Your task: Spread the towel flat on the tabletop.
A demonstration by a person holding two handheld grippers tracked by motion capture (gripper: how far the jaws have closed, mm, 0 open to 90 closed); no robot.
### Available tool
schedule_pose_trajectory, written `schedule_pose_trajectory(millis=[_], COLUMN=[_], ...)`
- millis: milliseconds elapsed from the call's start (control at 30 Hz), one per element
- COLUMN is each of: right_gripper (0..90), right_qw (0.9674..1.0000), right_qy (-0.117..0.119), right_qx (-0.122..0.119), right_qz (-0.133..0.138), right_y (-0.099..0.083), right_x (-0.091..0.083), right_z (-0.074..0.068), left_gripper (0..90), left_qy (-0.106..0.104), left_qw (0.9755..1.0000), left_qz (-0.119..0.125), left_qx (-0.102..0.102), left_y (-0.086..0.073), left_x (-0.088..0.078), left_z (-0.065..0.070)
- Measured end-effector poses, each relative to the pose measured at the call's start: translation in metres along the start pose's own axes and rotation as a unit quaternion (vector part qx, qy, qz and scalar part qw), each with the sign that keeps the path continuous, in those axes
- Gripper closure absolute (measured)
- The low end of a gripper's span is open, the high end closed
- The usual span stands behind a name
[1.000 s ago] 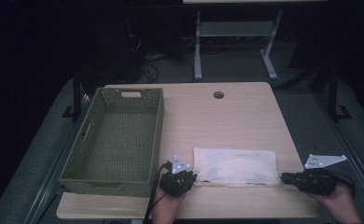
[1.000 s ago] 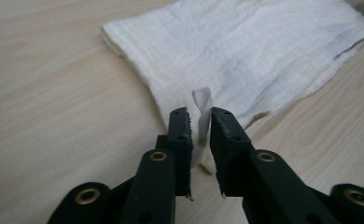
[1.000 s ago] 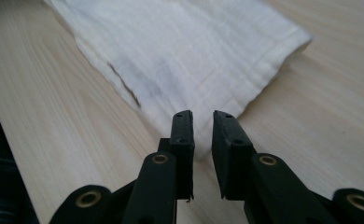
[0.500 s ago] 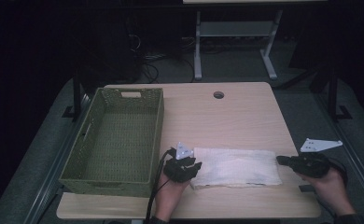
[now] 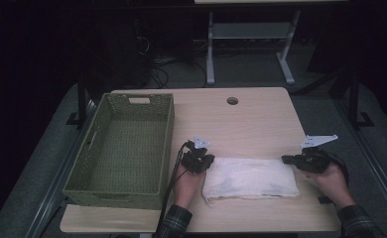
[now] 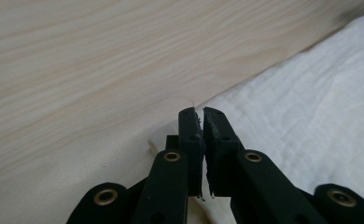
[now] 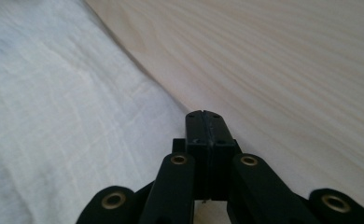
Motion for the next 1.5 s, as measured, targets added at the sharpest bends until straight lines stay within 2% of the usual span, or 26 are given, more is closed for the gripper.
schedule_pose_trajectory(millis=[100,167,233,333,367,467,633,767,800,900,933,1033,1167,1300,1433,1500], right_gripper=[89.4,89.5,89.6,89.7,89.6,87.6,74.0,69.9,69.6,73.1,74.6,81.5,84.4,85.8,86.5,86.5], right_qw=[0.9998,0.9998,0.9996,0.9989,0.9989,0.9994,0.9996,0.9994,0.9996,0.9993,0.9994,0.9990,0.9987,0.9993,0.9995,0.9995], right_qy=[0.001,0.002,-0.013,-0.037,-0.037,-0.028,-0.019,-0.007,0.000,0.007,0.009,0.017,0.021,0.012,0.007,0.008], right_qx=[-0.002,-0.002,-0.009,-0.016,-0.014,-0.002,0.017,0.032,0.028,0.032,0.030,0.035,0.041,0.029,0.023,0.024], right_qz=[-0.018,-0.018,-0.025,-0.025,-0.026,-0.020,0.008,0.003,0.001,-0.018,-0.017,-0.021,-0.020,-0.019,-0.020,-0.018], right_y=[-0.004,-0.005,-0.005,-0.004,-0.004,-0.004,-0.001,-0.004,-0.005,-0.009,-0.009,-0.009,-0.010,-0.009,-0.009,-0.009], right_x=[0.008,0.008,0.008,0.008,0.009,0.008,-0.003,-0.005,-0.004,0.002,0.003,0.004,0.004,0.004,0.004,0.004], right_z=[0.000,0.000,0.002,0.006,0.008,0.011,0.015,0.018,0.018,0.017,0.017,0.016,0.015,0.012,0.011,0.011], left_gripper=[87.2,88.6,89.4,89.5,89.5,89.4,88.5,88.0,87.8,86.7,85.4,78.8,72.4,67.2,67.3,74.2], left_qy=[0.001,0.003,0.007,0.008,0.009,0.009,0.008,0.008,0.008,0.005,0.002,0.008,0.018,0.015,0.012,0.008], left_qw=[0.9998,0.9999,0.9998,0.9999,0.9999,0.9999,0.9999,0.9999,0.9999,0.9999,0.9999,0.9999,0.9998,0.9998,0.9996,0.9997], left_qz=[-0.017,-0.016,-0.017,-0.013,-0.011,-0.005,-0.012,-0.012,-0.012,-0.012,-0.013,-0.009,-0.003,-0.006,-0.024,-0.020], left_qx=[0.001,0.004,0.010,0.003,0.002,-0.002,0.005,0.005,0.005,0.002,-0.003,0.004,-0.002,-0.010,-0.008,-0.009], left_y=[-0.003,-0.004,-0.005,-0.005,-0.005,-0.006,-0.007,-0.007,-0.007,-0.006,-0.006,-0.003,0.002,0.005,0.004,0.004], left_x=[0.007,0.006,0.006,0.005,0.006,0.005,0.005,0.005,0.005,0.005,0.005,0.002,-0.001,0.003,0.010,0.011], left_z=[-0.002,-0.003,-0.004,-0.004,-0.004,-0.004,-0.005,-0.004,-0.004,-0.004,-0.003,-0.003,-0.011,-0.018,-0.019,-0.019])
Point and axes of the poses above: each handheld gripper's, and its own axes: x roughly forward along the jaws, y roughly out of its top, z roughly to its right, the point moved 3 cm from there along x, roughly forward along the jaws, and after that the axes turned 1 degree about -z, right-handed, at the moved point
